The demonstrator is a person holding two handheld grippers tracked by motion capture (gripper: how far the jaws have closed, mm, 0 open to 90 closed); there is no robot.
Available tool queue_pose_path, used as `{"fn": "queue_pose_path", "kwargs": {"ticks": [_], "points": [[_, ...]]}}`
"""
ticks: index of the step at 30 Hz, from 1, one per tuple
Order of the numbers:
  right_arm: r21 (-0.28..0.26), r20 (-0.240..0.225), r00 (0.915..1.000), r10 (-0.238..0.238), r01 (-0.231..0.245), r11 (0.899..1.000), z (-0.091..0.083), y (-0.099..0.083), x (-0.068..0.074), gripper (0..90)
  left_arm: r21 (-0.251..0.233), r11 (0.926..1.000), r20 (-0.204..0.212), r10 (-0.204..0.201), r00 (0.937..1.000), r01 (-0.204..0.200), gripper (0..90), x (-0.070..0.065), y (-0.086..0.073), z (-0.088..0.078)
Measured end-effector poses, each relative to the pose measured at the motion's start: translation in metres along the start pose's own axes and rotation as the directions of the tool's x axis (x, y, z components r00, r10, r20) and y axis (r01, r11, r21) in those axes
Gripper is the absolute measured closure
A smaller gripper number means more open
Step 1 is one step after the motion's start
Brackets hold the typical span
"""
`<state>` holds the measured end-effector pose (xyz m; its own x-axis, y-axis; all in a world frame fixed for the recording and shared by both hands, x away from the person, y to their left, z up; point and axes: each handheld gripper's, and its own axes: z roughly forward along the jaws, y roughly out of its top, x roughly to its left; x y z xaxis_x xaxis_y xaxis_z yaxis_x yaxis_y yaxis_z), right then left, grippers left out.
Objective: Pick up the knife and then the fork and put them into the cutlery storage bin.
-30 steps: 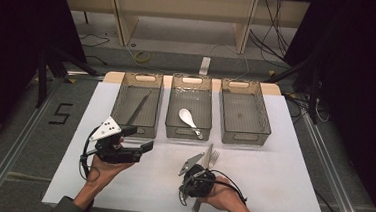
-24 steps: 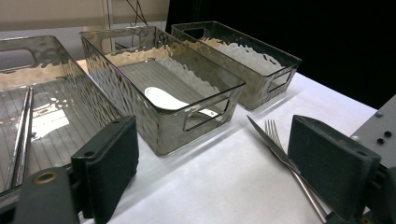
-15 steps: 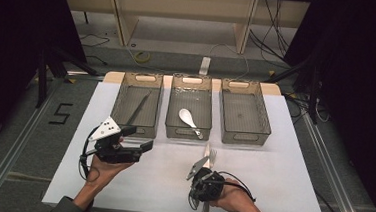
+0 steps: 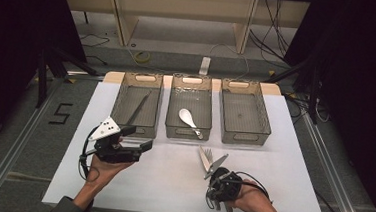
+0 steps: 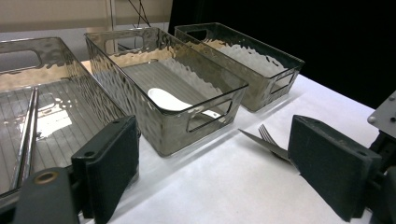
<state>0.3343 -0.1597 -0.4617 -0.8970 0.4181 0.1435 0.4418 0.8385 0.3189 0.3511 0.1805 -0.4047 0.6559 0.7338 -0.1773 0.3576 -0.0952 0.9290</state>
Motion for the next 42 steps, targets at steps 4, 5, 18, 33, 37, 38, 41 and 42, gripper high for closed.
{"fn": "queue_pose_path", "kwargs": {"ticks": [4, 5, 18, 33, 37, 38, 41, 42], "points": [[0.029, 0.010, 1.0000, 0.000, 0.000, 1.000, -0.005, -0.007, -0.009, 90.0, -0.002, 1.0000, -0.001, -0.001, 1.0000, 0.001, 16.0, 0.001, 0.000, 0.000], [0.033, 0.017, 0.9998, 0.005, -0.005, 0.999, -0.006, -0.008, -0.010, 90.0, -0.002, 1.0000, -0.001, -0.001, 1.0000, 0.001, 16.0, 0.001, 0.000, 0.000], [0.056, 0.068, 0.9953, 0.069, -0.072, 0.996, -0.016, -0.021, -0.031, 90.0, -0.003, 1.0000, 0.000, 0.001, 1.0000, -0.001, 16.0, 0.000, 0.000, -0.001], [-0.042, 0.210, 0.9679, 0.138, -0.133, 0.990, -0.052, -0.023, -0.044, 56.0, -0.001, 1.0000, 0.000, 0.004, 1.0000, -0.004, 16.0, 0.000, 0.000, 0.000], [-0.020, 0.222, 0.9625, 0.156, -0.155, 0.988, -0.046, -0.023, -0.048, 45.2, -0.001, 1.0000, 0.001, 0.004, 1.0000, -0.004, 16.0, 0.000, 0.000, 0.000], [-0.016, 0.218, 0.9633, 0.156, -0.157, 0.988, -0.044, -0.022, -0.049, 44.0, -0.002, 1.0000, 0.000, 0.004, 1.0000, -0.004, 16.0, 0.000, 0.000, 0.000], [0.001, 0.210, 0.9664, 0.148, -0.151, 0.988, -0.040, -0.020, -0.050, 42.7, -0.004, 1.0000, 0.002, 0.006, 1.0000, -0.006, 16.0, 0.000, 0.000, 0.000], [0.010, 0.214, 0.9660, 0.144, -0.150, 0.989, -0.038, -0.019, -0.050, 43.6, -0.003, 1.0000, 0.001, 0.006, 1.0000, -0.006, 16.0, 0.000, 0.000, 0.000]]}}
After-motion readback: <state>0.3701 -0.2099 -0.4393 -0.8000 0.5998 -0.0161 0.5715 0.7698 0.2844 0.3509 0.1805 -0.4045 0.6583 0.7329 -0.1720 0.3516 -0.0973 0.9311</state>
